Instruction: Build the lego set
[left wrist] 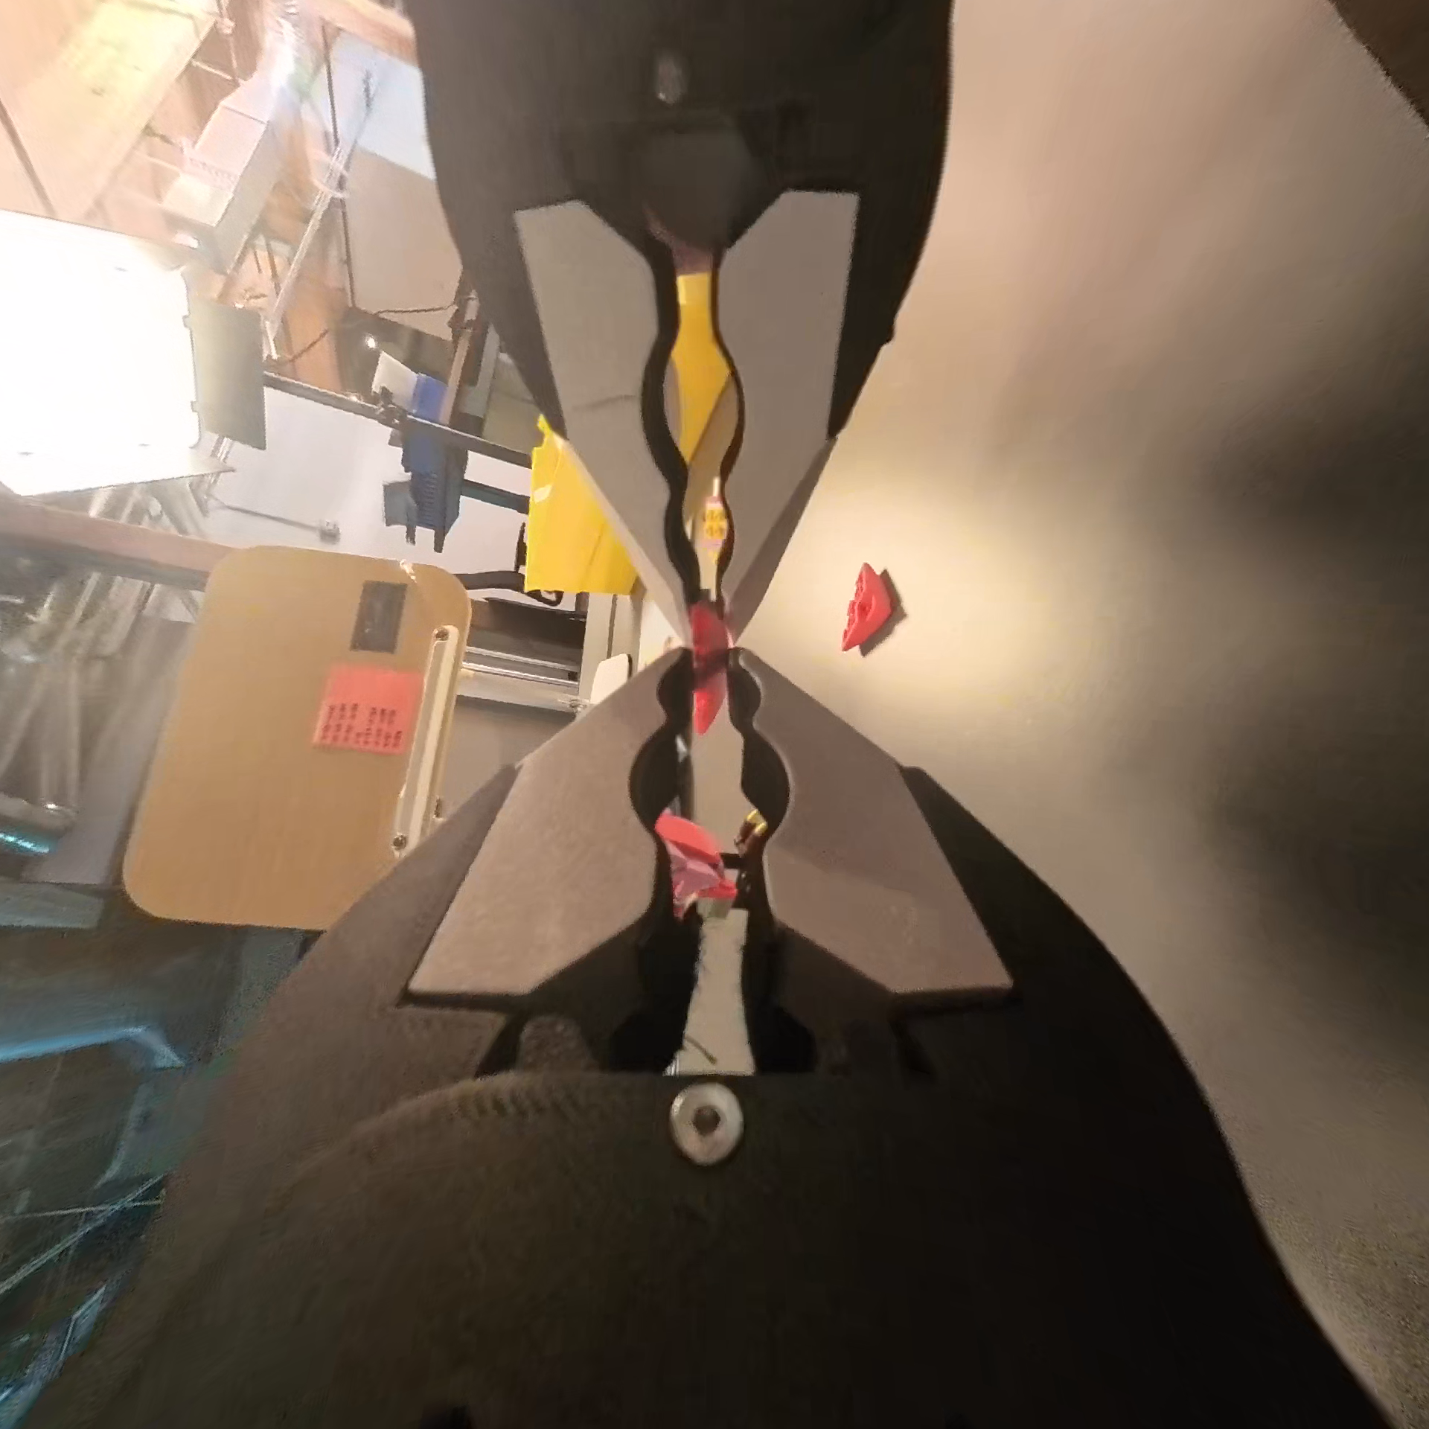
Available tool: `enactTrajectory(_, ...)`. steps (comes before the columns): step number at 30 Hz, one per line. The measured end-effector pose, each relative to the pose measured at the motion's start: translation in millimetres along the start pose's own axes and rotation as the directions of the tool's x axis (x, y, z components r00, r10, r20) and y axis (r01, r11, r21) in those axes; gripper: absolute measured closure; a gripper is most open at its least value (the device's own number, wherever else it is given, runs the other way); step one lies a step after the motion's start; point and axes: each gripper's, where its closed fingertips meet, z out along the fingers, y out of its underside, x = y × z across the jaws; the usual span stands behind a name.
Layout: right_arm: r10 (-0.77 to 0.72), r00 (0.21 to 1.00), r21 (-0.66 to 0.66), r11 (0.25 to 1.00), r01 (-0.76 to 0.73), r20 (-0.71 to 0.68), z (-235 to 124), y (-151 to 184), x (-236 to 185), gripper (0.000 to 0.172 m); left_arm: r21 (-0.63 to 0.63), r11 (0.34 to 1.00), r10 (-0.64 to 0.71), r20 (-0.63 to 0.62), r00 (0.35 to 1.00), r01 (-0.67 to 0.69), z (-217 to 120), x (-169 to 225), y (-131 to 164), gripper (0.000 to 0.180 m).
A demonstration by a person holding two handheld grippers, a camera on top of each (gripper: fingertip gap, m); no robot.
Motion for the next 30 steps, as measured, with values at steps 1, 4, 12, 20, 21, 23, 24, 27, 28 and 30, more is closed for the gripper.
enactTrajectory(1, -0.019, 1.000, -0.013, 1.000, 0.019, -0.011, 0, 2, 1, 0.169, 0.012, 1.000, -0.004, 0.021, 1.000, 0.003, -1, -3, -2, 0.175)
enactTrajectory(4, -0.027, 0.999, -0.023, 0.999, 0.026, -0.025, 0, 6, 3, 0.169, 0.027, 1.000, -0.016, 0.027, 1.000, 0.016, -3, -2, -4, 0.170)
enactTrajectory(12, -0.088, 0.996, -0.046, 0.995, 0.086, -0.033, 2, 6, 2, 0.169, -0.048, 0.998, -0.033, -0.001, 0.999, 0.033, 6, 1, 1, 0.177)
enactTrajectory(20, 0.279, 0.958, 0.014, 0.960, -0.279, -0.070, -5, 21, 30, 0.170, -0.131, 0.990, 0.051, -0.021, 0.998, -0.054, 10, 23, 11, 0.178)
enactTrajectory(21, 0.281, 0.957, -0.017, 0.959, -0.283, -0.074, -4, 34, 26, 0.169, -0.165, 0.986, 0.006, 0.006, 1.000, -0.005, 6, 14, 19, 0.178)
enactTrajectory(23, 0.219, 0.970, -0.084, 0.970, -0.227, -0.102, -4, 60, 16, 0.169, -0.259, 0.962, -0.077, 0.044, 0.996, 0.086, -3, 2, 43, 0.177)
enactTrajectory(24, 0.178, 0.978, -0.111, 0.975, -0.190, -0.113, -4, 71, 10, 0.169, -0.293, 0.947, -0.124, 0.035, 0.992, 0.128, -8, 2, 52, 0.177)
enactTrajectory(27, 0.052, 0.989, -0.162, 0.984, -0.074, -0.136, -5, 91, -10, 0.169, -0.378, 0.884, -0.314, -0.043, 0.948, 0.275, -21, 17, 72, 0.177)
enactTrajectory(28, 0.012, 0.990, -0.166, 0.985, -0.036, -0.141, -5, 94, -16, 0.169, -0.403, 0.860, -0.364, -0.055, 0.930, 0.313, -24, 21, 78, 0.177)
enactTrajectory(30, -0.049, 0.987, -0.159, 0.987, 0.024, -0.155, -5, 94, -23, 0.169, -0.450, 0.811, -0.450, -0.073, 0.890, 0.374, -29, 28, 87, 0.177)
